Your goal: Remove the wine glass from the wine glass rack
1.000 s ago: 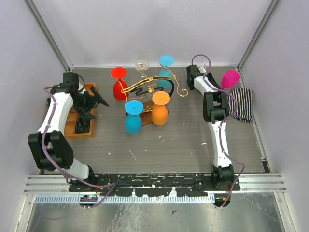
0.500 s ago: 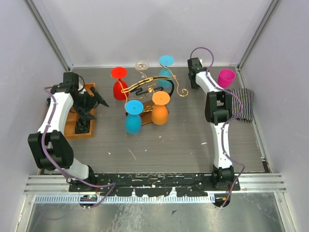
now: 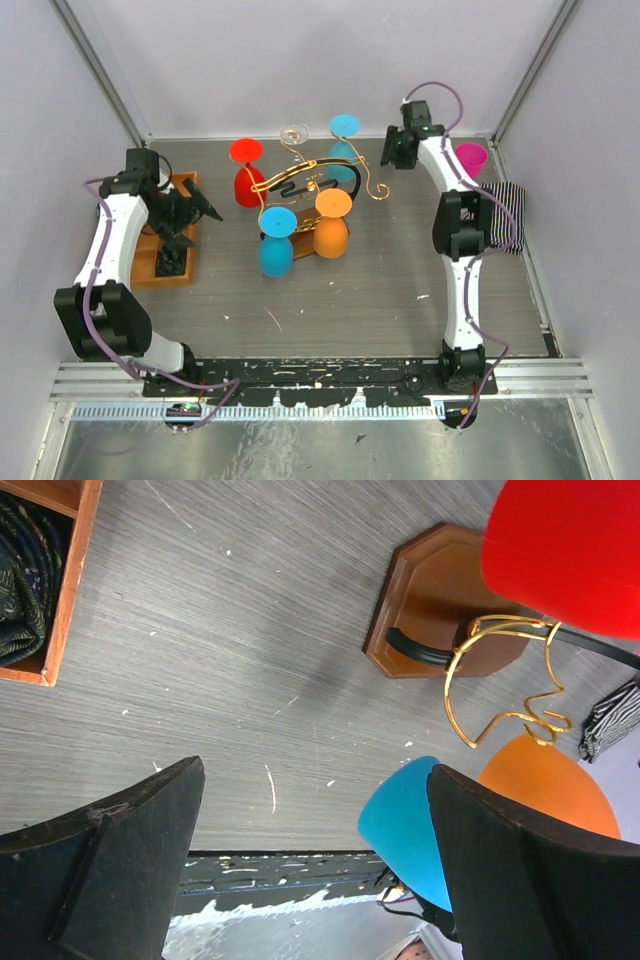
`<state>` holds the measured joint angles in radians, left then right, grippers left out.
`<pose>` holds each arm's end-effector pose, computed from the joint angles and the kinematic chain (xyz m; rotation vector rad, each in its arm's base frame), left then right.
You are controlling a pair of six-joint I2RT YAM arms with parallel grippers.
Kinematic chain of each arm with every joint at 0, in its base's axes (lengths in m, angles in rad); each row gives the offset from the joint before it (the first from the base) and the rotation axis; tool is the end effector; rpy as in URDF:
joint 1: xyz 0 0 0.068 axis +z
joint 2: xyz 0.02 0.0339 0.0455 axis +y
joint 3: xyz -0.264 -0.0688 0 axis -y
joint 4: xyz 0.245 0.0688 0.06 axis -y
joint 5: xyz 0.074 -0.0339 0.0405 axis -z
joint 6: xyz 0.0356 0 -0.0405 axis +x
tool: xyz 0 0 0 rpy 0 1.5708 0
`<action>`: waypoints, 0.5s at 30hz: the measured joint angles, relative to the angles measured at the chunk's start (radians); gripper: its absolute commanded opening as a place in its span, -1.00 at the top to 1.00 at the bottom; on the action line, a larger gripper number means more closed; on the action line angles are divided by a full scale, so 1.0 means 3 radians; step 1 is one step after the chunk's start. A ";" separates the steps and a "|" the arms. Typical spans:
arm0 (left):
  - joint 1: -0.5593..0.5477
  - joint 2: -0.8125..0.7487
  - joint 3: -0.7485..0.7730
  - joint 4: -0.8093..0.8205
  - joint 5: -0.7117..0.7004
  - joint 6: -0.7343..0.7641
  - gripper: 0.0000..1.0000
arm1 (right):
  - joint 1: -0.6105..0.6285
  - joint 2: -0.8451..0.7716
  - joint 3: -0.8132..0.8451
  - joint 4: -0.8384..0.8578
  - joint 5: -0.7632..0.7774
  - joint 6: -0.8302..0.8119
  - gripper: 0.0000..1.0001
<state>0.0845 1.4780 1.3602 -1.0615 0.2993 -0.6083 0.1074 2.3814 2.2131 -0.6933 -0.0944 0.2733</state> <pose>0.2870 0.0138 0.3073 -0.8687 2.6525 -0.5495 0.5307 0.0606 0.2305 0.1601 2.4426 0.2850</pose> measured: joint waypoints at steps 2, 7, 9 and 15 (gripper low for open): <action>0.0000 -0.0067 0.0018 -0.0005 -0.0005 -0.0010 -1.00 | -0.0128 -0.0122 0.0013 0.0045 -0.0361 0.0200 -0.02; 0.0000 -0.0158 0.0070 -0.0013 -0.0005 -0.0036 -1.00 | -0.0397 -0.0490 -0.0004 0.0296 -0.1249 0.0726 -0.01; 0.0000 -0.0174 0.0071 -0.0015 -0.0006 -0.0052 -0.97 | -0.0451 -0.0590 -0.0048 0.0465 -0.1534 0.0910 -0.01; 0.0000 -0.0188 0.0083 -0.0043 -0.0001 -0.0088 -0.96 | -0.0318 -0.0783 -0.0273 0.1130 -0.2360 0.1551 -0.01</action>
<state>0.0845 1.4216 1.3849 -1.0744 0.2989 -0.6346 0.0120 2.1464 2.1311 -0.3542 -0.8024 0.7387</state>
